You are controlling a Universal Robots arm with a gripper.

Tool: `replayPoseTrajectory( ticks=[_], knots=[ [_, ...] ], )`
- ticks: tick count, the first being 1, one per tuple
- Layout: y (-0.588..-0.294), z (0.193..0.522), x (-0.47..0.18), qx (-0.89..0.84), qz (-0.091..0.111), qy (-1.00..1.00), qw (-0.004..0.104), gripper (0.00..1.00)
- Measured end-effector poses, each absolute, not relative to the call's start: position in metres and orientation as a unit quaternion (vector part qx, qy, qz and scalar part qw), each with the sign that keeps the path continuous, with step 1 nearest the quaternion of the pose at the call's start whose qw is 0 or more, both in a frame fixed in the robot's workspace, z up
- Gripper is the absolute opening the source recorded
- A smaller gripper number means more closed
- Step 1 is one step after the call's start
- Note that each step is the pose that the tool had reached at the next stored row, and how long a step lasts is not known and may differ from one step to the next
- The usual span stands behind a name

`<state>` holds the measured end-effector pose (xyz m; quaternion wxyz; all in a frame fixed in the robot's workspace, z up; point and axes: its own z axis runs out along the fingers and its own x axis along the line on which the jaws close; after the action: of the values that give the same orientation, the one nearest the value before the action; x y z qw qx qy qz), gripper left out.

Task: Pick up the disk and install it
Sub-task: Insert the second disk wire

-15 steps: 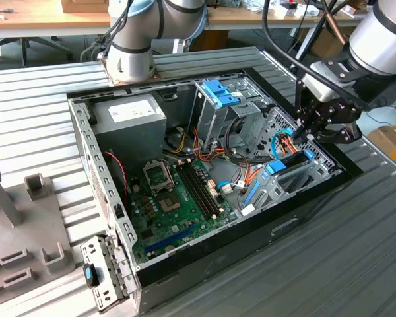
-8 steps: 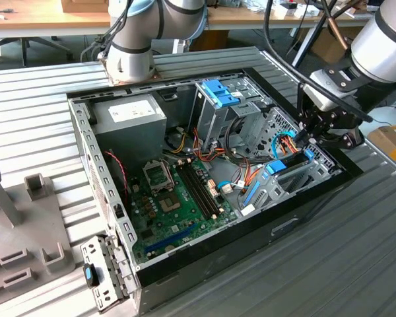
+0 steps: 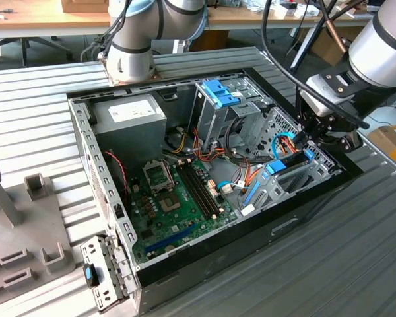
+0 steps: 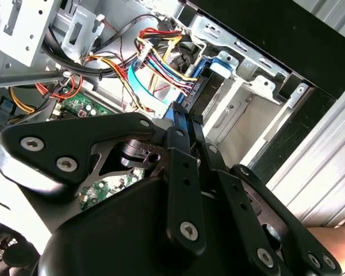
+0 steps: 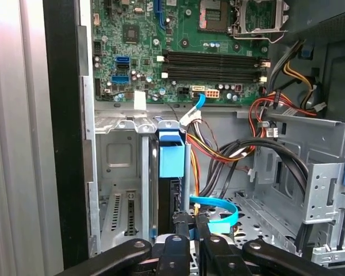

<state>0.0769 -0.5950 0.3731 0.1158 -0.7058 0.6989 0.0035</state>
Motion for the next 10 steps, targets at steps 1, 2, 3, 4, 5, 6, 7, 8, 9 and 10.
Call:
replayPoseTrajectory(
  ticks=[1, 2, 3, 4, 5, 6, 7, 8, 9, 10],
  knots=[
    [-0.5952, 0.3729, 0.0765, -0.706, 0.003, 0.699, 0.118, 0.16],
    [-0.5961, 0.3723, 0.076, -0.706, 0.002, 0.698, 0.119, 0.16],
    [-0.5966, 0.3718, 0.0757, -0.706, 0.001, 0.698, 0.12, 0.16],
    [-0.5967, 0.3715, 0.0753, -0.706, 0.0, 0.698, 0.121, 0.16],
    [-0.5967, 0.3716, 0.0752, -0.706, 0.0, 0.698, 0.121, 0.16],
    [-0.5967, 0.3716, 0.0752, -0.706, 0.0, 0.698, 0.121, 0.16],
    [-0.5968, 0.3716, 0.0752, -0.706, 0.0, 0.698, 0.121, 0.16],
    [-0.5968, 0.3713, 0.0752, -0.706, 0.0, 0.698, 0.121, 0.16],
    [-0.5968, 0.3694, 0.0751, -0.706, 0.0, 0.698, 0.121, 0.16],
    [-0.5967, 0.3672, 0.075, -0.706, 0.0, 0.698, 0.121, 0.16]
  ],
)
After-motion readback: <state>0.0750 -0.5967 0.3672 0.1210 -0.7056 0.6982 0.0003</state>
